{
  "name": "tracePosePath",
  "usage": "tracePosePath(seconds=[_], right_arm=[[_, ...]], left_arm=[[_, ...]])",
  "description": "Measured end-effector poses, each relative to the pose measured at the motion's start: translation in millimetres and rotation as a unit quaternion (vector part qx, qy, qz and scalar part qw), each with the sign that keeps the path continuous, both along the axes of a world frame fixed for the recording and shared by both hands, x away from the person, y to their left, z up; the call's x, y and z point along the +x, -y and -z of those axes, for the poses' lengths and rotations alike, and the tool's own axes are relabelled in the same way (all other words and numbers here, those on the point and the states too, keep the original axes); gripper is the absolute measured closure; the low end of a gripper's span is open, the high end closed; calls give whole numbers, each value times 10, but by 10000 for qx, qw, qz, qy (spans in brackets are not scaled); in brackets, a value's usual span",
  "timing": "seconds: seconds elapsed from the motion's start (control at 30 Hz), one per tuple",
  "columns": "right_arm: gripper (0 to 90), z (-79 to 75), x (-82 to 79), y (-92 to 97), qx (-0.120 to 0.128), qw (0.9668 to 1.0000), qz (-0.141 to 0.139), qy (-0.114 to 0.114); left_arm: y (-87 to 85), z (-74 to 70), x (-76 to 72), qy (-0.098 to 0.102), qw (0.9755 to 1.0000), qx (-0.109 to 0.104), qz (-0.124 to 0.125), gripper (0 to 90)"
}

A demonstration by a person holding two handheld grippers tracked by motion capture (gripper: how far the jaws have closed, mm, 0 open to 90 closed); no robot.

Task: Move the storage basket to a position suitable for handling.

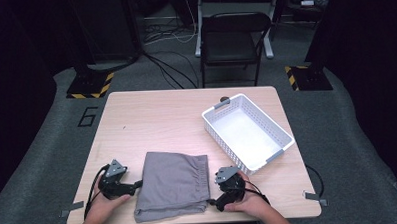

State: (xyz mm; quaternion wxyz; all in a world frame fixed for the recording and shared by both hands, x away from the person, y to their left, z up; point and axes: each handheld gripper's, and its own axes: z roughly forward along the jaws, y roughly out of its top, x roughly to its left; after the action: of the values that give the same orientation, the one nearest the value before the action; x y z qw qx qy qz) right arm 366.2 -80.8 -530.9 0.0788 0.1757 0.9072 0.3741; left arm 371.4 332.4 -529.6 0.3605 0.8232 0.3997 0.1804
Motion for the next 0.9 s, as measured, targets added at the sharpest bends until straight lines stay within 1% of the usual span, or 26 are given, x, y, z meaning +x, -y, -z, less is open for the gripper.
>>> tracePosePath(seconds=[0.03,0.07,0.23,0.27,0.33,0.43,0.47,0.5,0.57,0.63,0.83,0.9], right_arm=[[0,0,1,1,0,10000,-7,1],[0,0,1,1,0,10000,-7,1],[0,0,0,6,0,10000,-65,2],[0,0,-2,7,1,10000,-62,3],[0,-3,-3,12,-13,10000,-78,-6],[9,-1,-13,18,24,10000,-70,-59],[16,-4,-12,22,15,10000,-41,-34],[34,-2,-10,27,59,10000,-7,-26],[41,-5,-7,32,61,10000,-3,-1],[51,-6,-11,31,76,10000,60,18],[35,-6,-21,19,63,9998,190,15],[31,-4,-24,17,54,9997,224,-19]], left_arm=[[0,0,0,0,10000,0,0,140],[9,12,1,72,10000,-31,-54,140],[7,10,2,61,10000,-24,-50,141],[3,3,2,10,10000,-10,-33,141],[2,0,6,-4,10000,4,-41,142],[3,1,7,-2,10000,-4,-70,141],[3,0,7,-3,10000,3,-64,141],[4,0,7,-1,10000,3,-69,141],[7,1,9,6,10000,-2,-81,141],[7,1,10,4,10000,-4,-82,141],[10,2,7,-11,9999,-36,-117,142],[10,2,7,-11,9999,-34,-120,142]])
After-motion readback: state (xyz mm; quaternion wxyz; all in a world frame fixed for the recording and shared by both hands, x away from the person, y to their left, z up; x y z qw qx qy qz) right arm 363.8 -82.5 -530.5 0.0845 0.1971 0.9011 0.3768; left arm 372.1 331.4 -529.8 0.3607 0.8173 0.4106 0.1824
